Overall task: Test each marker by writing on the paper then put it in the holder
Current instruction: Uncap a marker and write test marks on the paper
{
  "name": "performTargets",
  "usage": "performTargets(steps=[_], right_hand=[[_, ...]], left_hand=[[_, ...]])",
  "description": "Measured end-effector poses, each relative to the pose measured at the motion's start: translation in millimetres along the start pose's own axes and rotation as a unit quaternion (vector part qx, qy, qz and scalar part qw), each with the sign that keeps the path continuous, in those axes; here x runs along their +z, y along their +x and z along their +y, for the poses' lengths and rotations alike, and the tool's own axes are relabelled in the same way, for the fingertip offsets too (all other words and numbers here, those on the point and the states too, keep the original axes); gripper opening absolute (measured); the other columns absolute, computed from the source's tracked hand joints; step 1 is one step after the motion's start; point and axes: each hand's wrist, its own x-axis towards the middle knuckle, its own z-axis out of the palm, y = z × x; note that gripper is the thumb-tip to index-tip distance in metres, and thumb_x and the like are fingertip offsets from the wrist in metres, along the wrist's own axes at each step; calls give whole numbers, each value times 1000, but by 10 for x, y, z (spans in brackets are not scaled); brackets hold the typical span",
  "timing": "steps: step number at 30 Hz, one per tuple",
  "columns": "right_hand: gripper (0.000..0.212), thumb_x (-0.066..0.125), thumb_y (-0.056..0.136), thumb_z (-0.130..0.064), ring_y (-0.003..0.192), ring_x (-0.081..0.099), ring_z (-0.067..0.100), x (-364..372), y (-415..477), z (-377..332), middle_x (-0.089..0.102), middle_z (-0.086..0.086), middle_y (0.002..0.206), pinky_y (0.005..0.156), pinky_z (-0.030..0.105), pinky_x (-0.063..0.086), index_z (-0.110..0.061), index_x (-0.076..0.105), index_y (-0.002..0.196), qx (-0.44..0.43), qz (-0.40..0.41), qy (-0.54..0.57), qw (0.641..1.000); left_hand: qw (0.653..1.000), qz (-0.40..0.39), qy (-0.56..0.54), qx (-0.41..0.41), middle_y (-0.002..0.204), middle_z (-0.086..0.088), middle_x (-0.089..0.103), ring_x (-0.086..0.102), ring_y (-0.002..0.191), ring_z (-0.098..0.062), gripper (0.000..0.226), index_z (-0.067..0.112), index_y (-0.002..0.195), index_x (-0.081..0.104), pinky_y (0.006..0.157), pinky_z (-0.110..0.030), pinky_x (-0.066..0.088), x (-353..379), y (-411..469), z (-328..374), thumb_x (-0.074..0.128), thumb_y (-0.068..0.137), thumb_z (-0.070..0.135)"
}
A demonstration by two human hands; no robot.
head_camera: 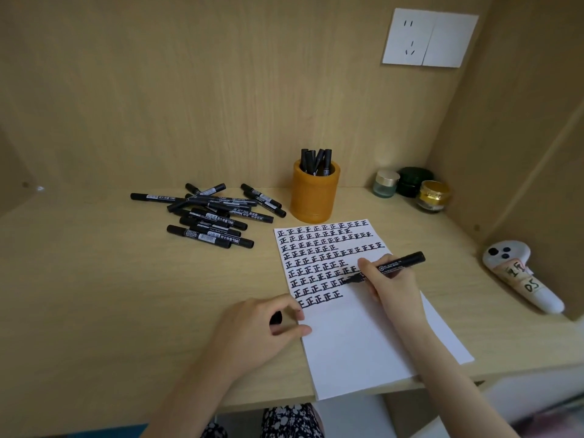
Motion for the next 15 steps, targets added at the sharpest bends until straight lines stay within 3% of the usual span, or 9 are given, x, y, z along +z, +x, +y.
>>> performTargets(steps=[3, 7, 15], right_hand=[[29, 65, 85, -13, 43, 36, 10, 9, -9, 25, 44, 3, 52, 45, 20, 29, -13, 46, 62, -13, 4, -15, 1000], [29, 65, 85, -12, 43, 36, 7, 22, -18, 30, 43, 0, 52, 44, 19, 28, -13, 46, 63, -21, 3, -15, 1000], [25, 66, 86, -13, 43, 35, 7, 24, -33, 21, 42, 1, 52, 43, 16, 28, -9, 49, 67, -32, -5, -21, 999]], left_hand=[[1000, -18, 18, 10, 77, 50, 51, 56, 53, -11, 22, 41, 93, 62, 52, -9, 34, 15, 16, 1, 59, 79, 58], [1000, -11, 21, 10, 74, 40, 56, 61, 61, -12, 23, 41, 93, 63, 55, -8, 35, 19, 16, -9, 59, 79, 59], [1000, -8, 28, 13, 77, 36, 58, 59, 58, -12, 22, 43, 92, 62, 53, -7, 30, 23, 21, -4, 57, 79, 60]])
